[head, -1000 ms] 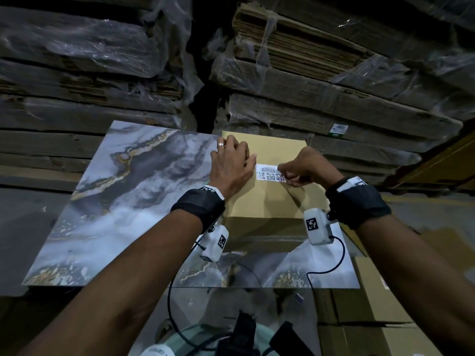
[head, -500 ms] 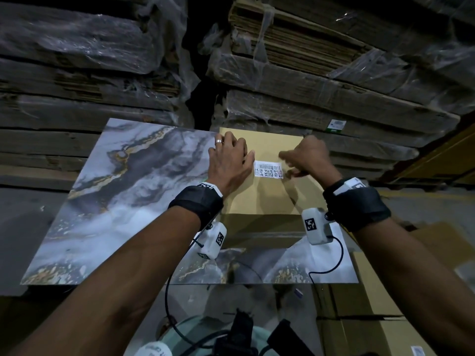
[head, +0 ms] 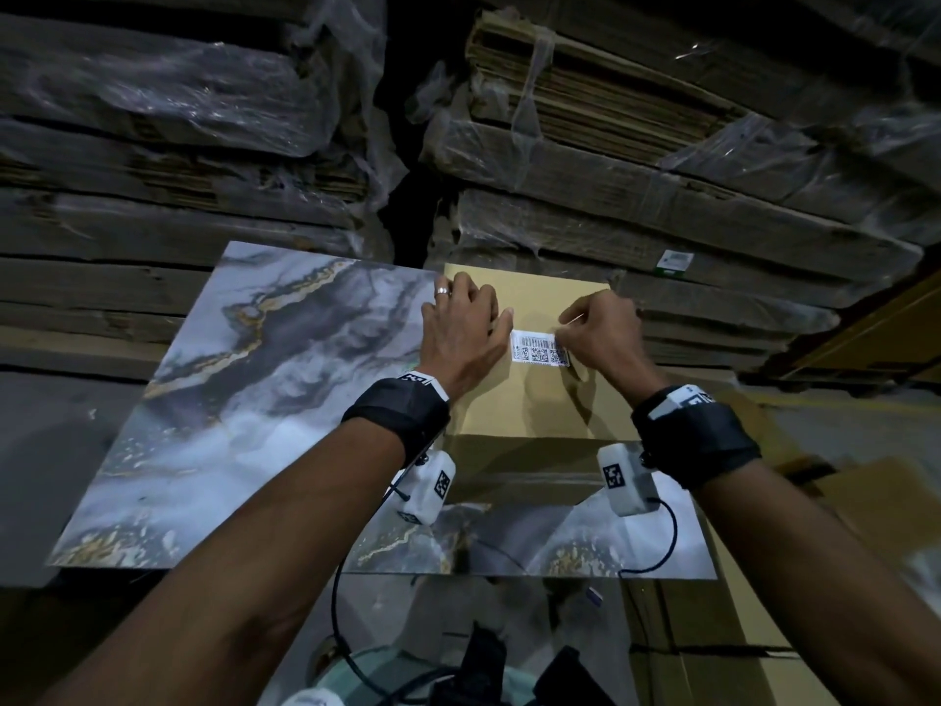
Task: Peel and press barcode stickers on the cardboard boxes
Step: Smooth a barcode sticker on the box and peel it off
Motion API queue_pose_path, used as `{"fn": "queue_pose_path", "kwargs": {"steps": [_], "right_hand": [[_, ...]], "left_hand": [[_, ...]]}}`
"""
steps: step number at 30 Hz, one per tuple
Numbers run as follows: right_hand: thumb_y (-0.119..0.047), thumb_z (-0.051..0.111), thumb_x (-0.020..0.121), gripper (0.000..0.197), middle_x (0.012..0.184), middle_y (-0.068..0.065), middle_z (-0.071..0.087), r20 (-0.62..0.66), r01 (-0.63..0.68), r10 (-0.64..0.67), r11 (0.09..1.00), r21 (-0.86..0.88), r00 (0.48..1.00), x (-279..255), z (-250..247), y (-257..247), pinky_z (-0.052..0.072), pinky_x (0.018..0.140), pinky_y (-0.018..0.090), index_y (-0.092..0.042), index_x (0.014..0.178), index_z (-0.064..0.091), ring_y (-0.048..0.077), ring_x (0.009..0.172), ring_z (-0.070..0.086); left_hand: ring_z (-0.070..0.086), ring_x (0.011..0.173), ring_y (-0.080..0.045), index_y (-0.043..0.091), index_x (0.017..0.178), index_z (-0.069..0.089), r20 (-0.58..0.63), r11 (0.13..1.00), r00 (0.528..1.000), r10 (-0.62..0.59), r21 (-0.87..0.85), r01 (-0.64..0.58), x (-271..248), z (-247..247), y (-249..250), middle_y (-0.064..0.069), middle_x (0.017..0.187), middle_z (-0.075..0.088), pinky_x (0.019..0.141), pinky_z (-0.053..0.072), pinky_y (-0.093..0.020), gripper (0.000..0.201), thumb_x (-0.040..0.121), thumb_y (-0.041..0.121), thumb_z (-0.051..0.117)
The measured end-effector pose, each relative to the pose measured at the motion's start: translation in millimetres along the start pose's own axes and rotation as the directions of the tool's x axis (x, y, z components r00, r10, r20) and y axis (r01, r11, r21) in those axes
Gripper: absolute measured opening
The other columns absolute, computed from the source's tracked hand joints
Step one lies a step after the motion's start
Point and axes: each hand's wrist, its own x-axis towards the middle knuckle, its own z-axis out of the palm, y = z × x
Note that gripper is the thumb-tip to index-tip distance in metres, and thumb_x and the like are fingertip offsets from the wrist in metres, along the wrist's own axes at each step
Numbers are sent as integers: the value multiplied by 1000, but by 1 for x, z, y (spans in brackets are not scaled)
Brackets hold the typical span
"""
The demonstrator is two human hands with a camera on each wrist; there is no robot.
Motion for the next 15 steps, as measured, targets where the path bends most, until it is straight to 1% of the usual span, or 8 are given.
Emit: {"fn": "queue_pose_path", "kwargs": {"steps": [2, 4, 6, 9, 10, 12, 14, 15], "right_hand": [[-9, 77, 77, 22, 73, -3, 72, -3, 40, -40, 999, 26, 999, -2, -1, 2, 60, 67, 34, -14, 99, 76, 11, 71, 68], [-5, 73, 81, 26, 69, -7, 70, -20, 97, -96, 993, 59, 995, -6, 0, 5, 61, 64, 33, -13, 105, 74, 6, 66, 68], [-5, 70, 85, 27, 69, -7, 70, -52, 151, -147, 983, 104, 988, -12, 1, 8, 61, 61, 31, -13, 110, 72, 4, 65, 68], [-5, 69, 91, 23, 79, -5, 70, -88, 201, -185, 954, 225, 979, -24, 3, 15, 56, 54, 20, -13, 113, 68, 2, 72, 67], [-6, 68, 92, 23, 82, -3, 70, -101, 219, -199, 940, 261, 975, -27, 4, 18, 55, 53, 17, -13, 113, 68, 1, 74, 67], [-7, 68, 93, 22, 86, -3, 70, -126, 267, -239, 914, 304, 963, -30, 6, 23, 53, 58, 14, -14, 114, 68, 1, 79, 67], [-9, 68, 94, 22, 88, -6, 69, -138, 301, -269, 895, 329, 953, -34, 6, 28, 55, 66, 15, -16, 114, 68, 1, 86, 65], [-10, 68, 94, 21, 89, -7, 69, -147, 305, -270, 890, 338, 952, -36, 7, 30, 56, 68, 16, -16, 113, 68, 1, 87, 65]], "left_hand": [[43, 103, -25, 19, 91, 57, -1, 1000, 1000, 1, -5, -1, 0, 0, 0, -3, 104, 48, 86, 44, -46, 32, 97, 48, 46], [43, 102, -26, 19, 90, 57, -5, 1000, 1000, 1, -10, -1, 0, 0, 0, -3, 103, 49, 85, 44, -47, 32, 96, 48, 47], [44, 103, -26, 19, 90, 57, -7, 1000, 1000, -1, -7, 1, 0, 0, 0, -3, 104, 49, 85, 44, -47, 32, 96, 48, 46], [44, 102, -26, 19, 90, 58, -6, 1000, 1000, -2, -11, 2, 0, 1, 0, -3, 104, 49, 86, 44, -46, 33, 96, 49, 45], [43, 102, -25, 19, 90, 58, -5, 1000, 1000, -2, -12, 2, 0, 1, 0, -3, 104, 49, 85, 44, -46, 33, 96, 49, 45], [43, 102, -25, 19, 90, 58, -7, 1000, 1000, -2, -17, 2, 0, 1, -1, -3, 103, 49, 85, 45, -46, 33, 96, 49, 46], [43, 102, -26, 18, 89, 58, -11, 1000, 1000, -2, -27, 2, 0, 2, -1, -3, 103, 49, 84, 45, -46, 33, 96, 48, 46], [43, 103, -26, 18, 89, 58, -13, 999, 1000, -1, -33, 1, 0, 2, -1, -3, 103, 49, 84, 45, -46, 32, 96, 48, 47]]}}
